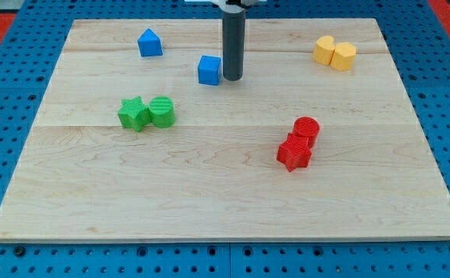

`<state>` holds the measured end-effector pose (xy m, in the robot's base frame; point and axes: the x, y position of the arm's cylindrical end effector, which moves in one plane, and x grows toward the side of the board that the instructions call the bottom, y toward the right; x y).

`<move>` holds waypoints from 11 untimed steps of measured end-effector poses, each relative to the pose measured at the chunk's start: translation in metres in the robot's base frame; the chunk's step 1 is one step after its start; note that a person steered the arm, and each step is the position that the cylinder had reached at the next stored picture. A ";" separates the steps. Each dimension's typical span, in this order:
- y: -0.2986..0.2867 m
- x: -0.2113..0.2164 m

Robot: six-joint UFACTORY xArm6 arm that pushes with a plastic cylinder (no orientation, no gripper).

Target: Slide the blue cube to the blue triangle

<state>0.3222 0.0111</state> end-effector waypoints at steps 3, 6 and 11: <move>0.011 0.023; -0.071 0.024; -0.102 -0.029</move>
